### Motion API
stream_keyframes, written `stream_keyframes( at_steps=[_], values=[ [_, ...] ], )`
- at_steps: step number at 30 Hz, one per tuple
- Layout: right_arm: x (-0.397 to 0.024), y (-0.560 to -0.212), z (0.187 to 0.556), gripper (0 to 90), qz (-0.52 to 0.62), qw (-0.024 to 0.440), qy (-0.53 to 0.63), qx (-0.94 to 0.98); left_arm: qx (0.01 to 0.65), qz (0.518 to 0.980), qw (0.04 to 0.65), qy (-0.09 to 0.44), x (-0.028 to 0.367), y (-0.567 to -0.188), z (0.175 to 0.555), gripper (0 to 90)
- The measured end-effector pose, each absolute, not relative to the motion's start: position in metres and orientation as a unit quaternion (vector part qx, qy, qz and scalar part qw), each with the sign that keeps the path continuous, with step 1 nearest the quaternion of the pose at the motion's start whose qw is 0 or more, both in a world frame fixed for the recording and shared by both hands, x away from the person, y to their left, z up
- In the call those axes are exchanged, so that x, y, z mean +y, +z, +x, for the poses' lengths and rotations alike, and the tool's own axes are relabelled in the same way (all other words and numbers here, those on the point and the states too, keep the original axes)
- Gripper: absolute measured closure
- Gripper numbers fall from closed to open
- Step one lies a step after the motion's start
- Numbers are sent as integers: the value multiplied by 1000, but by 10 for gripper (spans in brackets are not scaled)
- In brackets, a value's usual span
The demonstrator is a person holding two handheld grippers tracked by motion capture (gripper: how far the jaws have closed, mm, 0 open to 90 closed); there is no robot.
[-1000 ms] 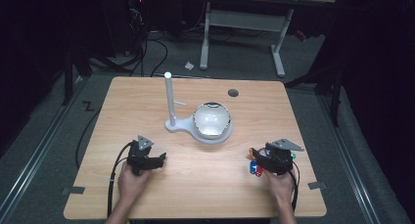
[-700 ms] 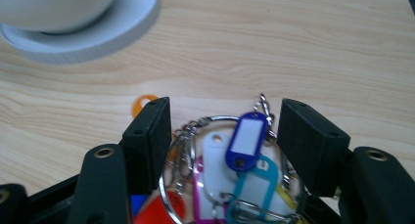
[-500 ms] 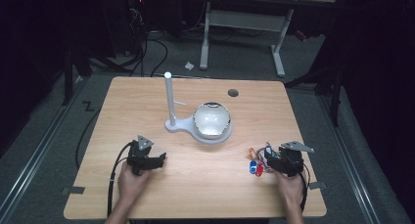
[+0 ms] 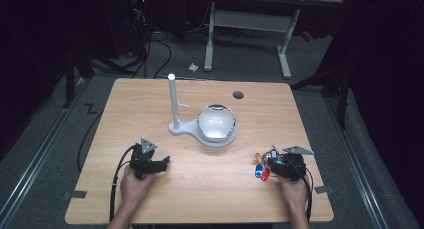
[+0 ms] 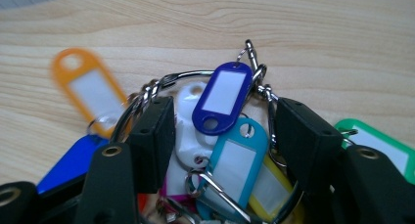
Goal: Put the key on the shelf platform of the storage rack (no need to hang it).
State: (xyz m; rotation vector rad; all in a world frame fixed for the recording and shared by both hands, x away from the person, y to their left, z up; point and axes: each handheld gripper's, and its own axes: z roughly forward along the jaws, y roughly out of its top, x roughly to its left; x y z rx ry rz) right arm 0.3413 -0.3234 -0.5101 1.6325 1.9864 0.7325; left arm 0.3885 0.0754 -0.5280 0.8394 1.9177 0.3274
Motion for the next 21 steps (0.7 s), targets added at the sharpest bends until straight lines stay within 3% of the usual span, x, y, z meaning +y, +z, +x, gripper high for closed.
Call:
stream_keyframes(
  at_steps=[4, 8, 21],
  values=[
    [-322, -509, 343, 466, 586, 234, 258, 731, 789, 346, 490, 135, 75, -528, 388, 210],
    [-321, -508, 341, 620, 579, 224, 264, 738, 789, 346, 490, 135, 75, -528, 388, 210],
    [-320, -507, 340, 648, 572, 217, 269, 744, 789, 346, 489, 135, 75, -528, 389, 210]
  ],
)
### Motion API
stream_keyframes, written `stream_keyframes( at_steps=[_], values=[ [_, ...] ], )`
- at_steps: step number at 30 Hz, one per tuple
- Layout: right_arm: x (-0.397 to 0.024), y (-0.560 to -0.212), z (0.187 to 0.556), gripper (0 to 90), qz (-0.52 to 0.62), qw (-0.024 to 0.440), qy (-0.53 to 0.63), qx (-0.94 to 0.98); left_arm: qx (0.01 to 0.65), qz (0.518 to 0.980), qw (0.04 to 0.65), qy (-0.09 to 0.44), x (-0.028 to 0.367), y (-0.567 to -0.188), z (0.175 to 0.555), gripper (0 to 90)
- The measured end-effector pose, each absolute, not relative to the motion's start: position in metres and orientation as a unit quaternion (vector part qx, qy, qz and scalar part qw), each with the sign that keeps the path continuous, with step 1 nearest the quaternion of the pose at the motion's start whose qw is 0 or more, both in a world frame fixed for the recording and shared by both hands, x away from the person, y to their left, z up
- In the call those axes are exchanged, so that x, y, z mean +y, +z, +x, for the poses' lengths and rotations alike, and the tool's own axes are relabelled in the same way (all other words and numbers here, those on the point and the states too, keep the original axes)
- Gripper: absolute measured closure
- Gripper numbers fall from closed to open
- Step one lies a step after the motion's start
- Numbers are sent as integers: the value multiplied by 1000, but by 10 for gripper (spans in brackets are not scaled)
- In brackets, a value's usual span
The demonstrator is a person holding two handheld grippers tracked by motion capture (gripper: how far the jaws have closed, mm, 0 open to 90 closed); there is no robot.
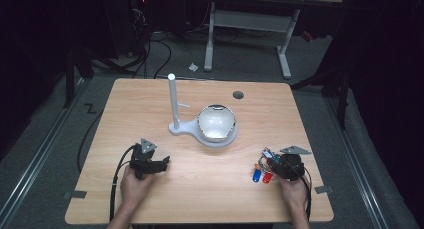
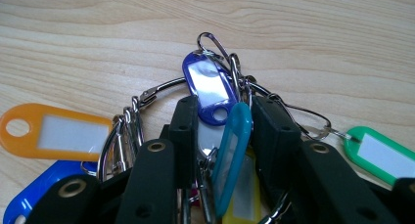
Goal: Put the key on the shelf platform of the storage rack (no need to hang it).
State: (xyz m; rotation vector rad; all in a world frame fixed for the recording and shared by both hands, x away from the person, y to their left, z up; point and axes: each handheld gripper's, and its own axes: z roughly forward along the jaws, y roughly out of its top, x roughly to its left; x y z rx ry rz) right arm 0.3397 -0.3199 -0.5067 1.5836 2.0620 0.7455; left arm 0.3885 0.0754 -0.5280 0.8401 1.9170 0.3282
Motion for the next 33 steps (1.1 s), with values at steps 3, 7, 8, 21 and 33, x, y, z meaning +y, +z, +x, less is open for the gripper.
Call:
stream_keyframes(
  at_steps=[3, 7, 8, 21, 33],
  values=[
    [-320, -506, 340, 650, 569, 214, 269, 747, 789, 345, 489, 135, 75, -528, 389, 210],
    [-325, -505, 340, 701, 577, 198, 291, 738, 789, 346, 489, 135, 75, -528, 389, 210],
    [-327, -503, 338, 790, 578, 196, 305, 731, 789, 346, 490, 135, 75, -528, 389, 210],
    [-325, -490, 339, 886, 558, 207, 307, 743, 789, 346, 489, 134, 76, -528, 388, 210],
    [-317, -457, 336, 893, 527, 233, 332, 747, 786, 351, 490, 135, 76, -528, 388, 210]
  ],
)
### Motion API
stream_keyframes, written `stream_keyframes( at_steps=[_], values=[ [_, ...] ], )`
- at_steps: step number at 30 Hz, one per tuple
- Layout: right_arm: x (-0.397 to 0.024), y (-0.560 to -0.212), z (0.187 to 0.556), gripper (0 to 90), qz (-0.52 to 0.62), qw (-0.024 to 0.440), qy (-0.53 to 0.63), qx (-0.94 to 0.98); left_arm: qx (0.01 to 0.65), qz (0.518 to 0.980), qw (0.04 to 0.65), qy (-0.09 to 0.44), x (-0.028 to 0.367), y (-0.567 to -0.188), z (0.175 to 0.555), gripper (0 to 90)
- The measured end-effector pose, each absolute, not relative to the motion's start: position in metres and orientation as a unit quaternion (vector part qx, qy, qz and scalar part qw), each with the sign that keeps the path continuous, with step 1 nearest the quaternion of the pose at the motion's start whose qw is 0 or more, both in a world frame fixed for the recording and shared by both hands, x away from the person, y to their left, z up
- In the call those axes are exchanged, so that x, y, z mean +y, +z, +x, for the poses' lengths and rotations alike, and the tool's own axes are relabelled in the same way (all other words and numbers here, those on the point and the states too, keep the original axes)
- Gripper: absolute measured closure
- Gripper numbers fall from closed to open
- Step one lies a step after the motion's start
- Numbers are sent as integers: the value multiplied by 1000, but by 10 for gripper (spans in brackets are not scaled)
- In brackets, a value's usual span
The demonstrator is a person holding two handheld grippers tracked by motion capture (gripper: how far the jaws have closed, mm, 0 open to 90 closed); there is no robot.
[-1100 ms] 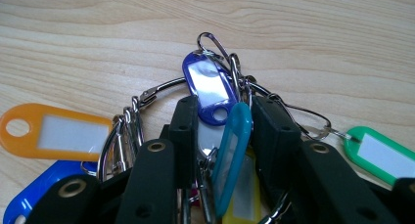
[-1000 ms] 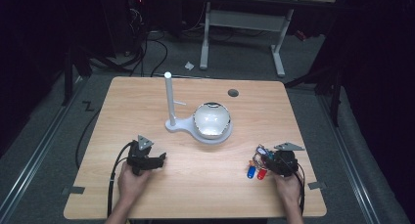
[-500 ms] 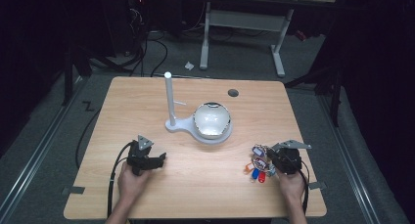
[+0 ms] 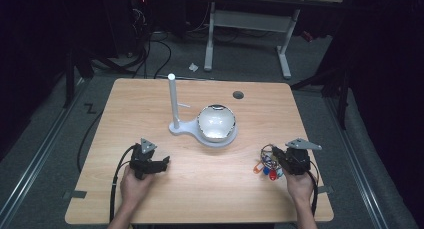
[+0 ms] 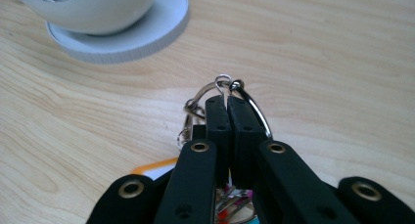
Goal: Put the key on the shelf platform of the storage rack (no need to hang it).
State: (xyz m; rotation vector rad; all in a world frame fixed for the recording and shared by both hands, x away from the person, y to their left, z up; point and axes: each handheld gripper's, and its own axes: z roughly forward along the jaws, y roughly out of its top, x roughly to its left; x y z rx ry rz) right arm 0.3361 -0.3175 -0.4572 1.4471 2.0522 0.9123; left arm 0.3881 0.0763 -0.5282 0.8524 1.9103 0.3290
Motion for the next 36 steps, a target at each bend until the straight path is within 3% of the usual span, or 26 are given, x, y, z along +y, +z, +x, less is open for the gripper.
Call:
stream_keyframes(
  at_steps=[22, 36],
  values=[
    [-312, -392, 331, 898, 488, 274, 361, 746, 787, 352, 489, 133, 77, -528, 387, 210],
    [-306, -356, 335, 898, 462, 273, 406, 740, 788, 351, 489, 132, 77, -528, 387, 210]
  ],
)
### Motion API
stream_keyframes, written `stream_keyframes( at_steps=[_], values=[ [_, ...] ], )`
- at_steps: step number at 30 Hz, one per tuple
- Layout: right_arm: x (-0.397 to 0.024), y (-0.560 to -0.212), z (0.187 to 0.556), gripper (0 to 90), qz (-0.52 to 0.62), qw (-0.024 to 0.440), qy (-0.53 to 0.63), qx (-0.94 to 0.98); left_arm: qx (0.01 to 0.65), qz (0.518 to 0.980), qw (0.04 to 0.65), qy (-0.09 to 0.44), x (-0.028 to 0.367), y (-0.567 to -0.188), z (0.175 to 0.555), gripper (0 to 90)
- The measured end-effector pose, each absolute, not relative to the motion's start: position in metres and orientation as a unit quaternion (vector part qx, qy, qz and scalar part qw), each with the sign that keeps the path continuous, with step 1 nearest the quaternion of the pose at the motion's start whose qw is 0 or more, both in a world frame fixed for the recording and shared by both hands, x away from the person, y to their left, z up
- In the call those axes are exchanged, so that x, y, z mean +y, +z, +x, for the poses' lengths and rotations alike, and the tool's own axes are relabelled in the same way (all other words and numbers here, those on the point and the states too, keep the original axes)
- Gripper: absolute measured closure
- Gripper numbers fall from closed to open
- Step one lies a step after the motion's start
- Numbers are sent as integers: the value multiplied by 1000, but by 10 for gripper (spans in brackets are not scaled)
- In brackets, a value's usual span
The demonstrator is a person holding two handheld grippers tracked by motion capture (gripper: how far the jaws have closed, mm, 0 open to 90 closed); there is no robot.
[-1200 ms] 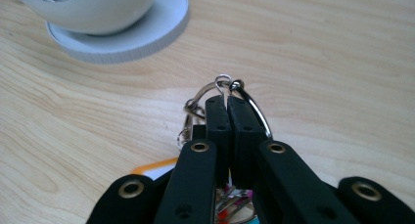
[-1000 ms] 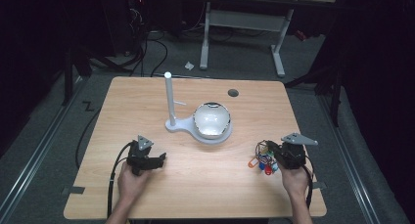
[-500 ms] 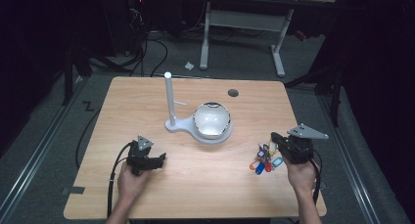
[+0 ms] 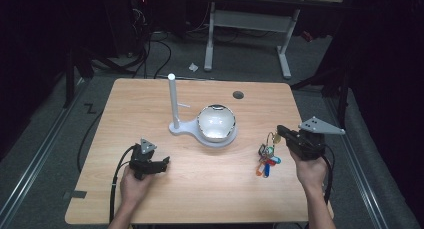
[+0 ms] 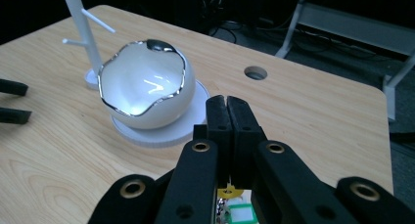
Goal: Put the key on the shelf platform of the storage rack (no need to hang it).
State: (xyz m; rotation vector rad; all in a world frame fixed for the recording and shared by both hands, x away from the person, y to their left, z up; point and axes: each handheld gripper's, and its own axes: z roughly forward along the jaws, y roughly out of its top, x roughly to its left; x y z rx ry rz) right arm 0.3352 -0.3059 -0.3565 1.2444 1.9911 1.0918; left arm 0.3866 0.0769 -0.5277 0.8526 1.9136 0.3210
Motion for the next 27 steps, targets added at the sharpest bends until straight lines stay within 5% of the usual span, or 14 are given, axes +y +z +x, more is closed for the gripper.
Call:
stream_keyframes(
  at_steps=[27],
  values=[
    [-262, -277, 374, 898, 390, 270, 458, 752, 787, 352, 489, 132, 77, -528, 386, 210]
  ],
)
